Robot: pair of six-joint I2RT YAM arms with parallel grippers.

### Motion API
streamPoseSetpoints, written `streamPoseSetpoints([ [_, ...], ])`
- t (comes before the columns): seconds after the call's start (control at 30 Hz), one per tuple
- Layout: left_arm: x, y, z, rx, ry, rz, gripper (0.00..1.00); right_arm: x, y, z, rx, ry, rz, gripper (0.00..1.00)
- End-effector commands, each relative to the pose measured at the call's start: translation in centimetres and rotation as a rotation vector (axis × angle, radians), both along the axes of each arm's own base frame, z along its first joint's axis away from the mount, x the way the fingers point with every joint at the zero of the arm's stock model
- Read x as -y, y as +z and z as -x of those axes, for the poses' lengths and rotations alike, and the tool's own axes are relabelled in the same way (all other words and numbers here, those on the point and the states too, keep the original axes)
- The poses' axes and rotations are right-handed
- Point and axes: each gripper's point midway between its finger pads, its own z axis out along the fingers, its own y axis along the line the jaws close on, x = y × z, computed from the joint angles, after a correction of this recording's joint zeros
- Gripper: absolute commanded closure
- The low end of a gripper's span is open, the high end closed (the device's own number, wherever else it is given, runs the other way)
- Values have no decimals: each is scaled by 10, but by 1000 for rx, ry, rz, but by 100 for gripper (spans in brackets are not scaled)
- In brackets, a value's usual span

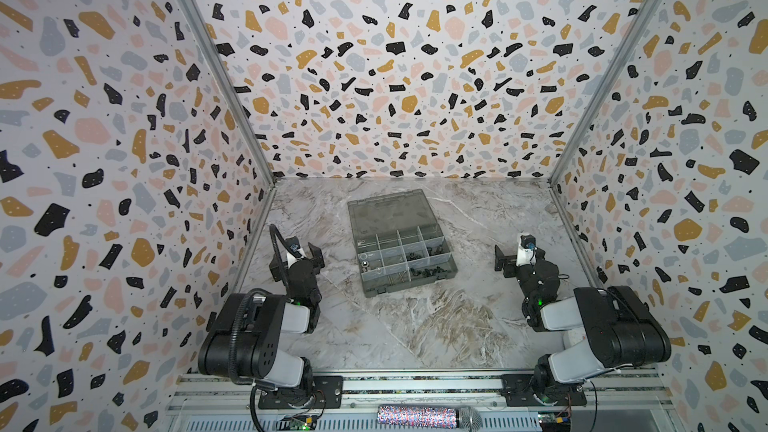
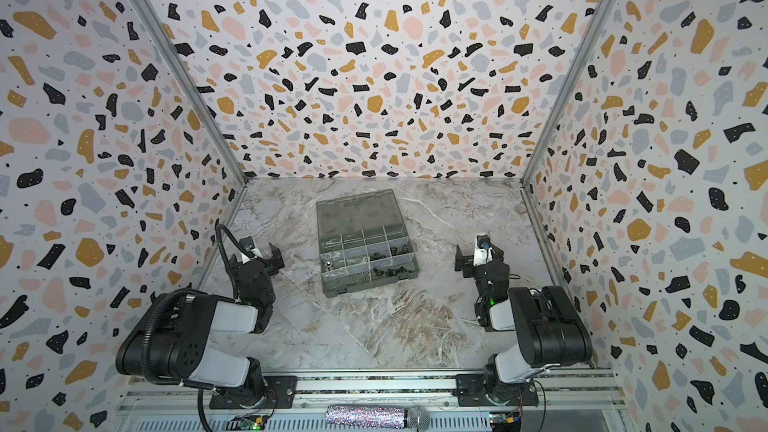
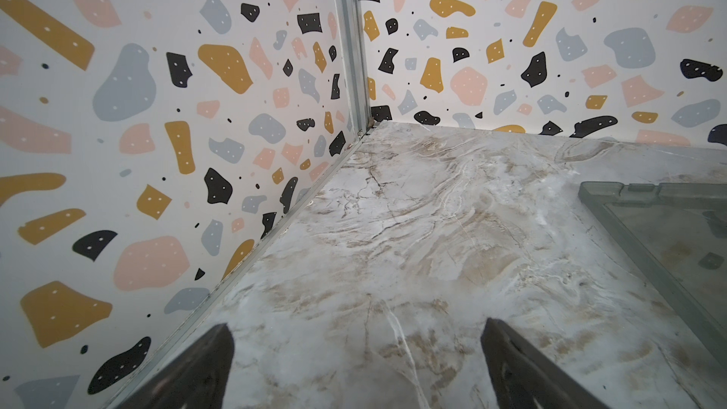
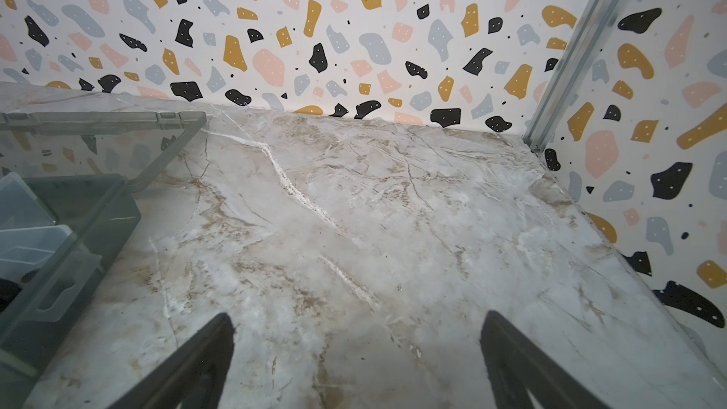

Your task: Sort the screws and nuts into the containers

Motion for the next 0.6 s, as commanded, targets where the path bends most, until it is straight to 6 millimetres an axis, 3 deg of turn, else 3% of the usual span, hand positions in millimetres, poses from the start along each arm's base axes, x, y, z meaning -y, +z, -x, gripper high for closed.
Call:
streamPoseSetpoints([
  [0.0,-2,17,-1,74,14,9,0,0,10,1,39,-2,7,1],
  [0.57,-2,17,-1,77,17,8,0,1,8,-3,23,18,-11,1],
])
